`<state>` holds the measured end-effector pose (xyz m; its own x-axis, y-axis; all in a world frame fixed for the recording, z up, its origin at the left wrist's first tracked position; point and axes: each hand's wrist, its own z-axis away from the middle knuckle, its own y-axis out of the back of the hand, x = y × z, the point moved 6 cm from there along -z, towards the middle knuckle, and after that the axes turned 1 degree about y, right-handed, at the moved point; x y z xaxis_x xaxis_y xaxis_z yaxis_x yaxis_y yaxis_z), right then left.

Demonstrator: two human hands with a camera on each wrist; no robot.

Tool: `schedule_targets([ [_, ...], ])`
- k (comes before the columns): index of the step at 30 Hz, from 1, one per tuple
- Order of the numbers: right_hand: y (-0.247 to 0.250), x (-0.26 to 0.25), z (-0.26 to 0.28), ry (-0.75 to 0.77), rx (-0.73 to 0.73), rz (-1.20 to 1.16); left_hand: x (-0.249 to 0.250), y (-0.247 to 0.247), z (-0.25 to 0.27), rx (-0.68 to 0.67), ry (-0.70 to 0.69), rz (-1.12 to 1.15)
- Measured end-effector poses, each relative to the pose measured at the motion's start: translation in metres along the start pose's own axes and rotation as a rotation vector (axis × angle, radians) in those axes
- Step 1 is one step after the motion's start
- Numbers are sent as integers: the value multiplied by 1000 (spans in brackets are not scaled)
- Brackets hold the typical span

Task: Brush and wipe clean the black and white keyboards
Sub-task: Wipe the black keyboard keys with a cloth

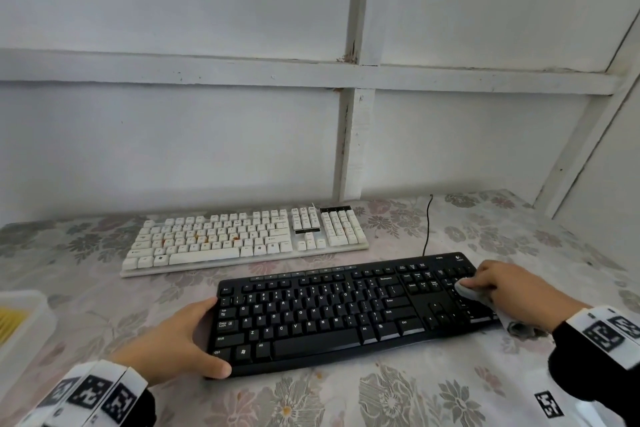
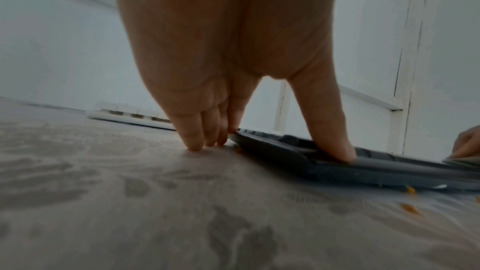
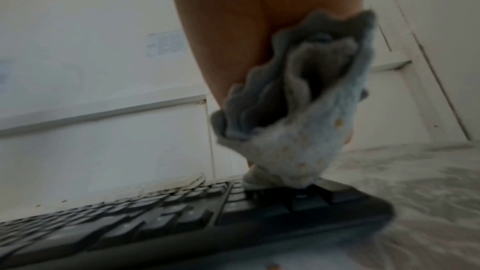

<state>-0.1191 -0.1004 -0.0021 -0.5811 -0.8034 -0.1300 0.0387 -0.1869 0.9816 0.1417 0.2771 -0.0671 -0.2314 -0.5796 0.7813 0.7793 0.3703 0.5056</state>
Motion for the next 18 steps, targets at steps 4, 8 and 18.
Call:
schedule_targets([
  [4,0,19,6,-57,-18,-17,-1,0,1,7,3,-8],
  [8,-2,38,-1,-76,2,-94,3,-1,2,1,12,-10],
  [18,17,36,14,-102,90,-98,-1,1,1,0,20,-36],
])
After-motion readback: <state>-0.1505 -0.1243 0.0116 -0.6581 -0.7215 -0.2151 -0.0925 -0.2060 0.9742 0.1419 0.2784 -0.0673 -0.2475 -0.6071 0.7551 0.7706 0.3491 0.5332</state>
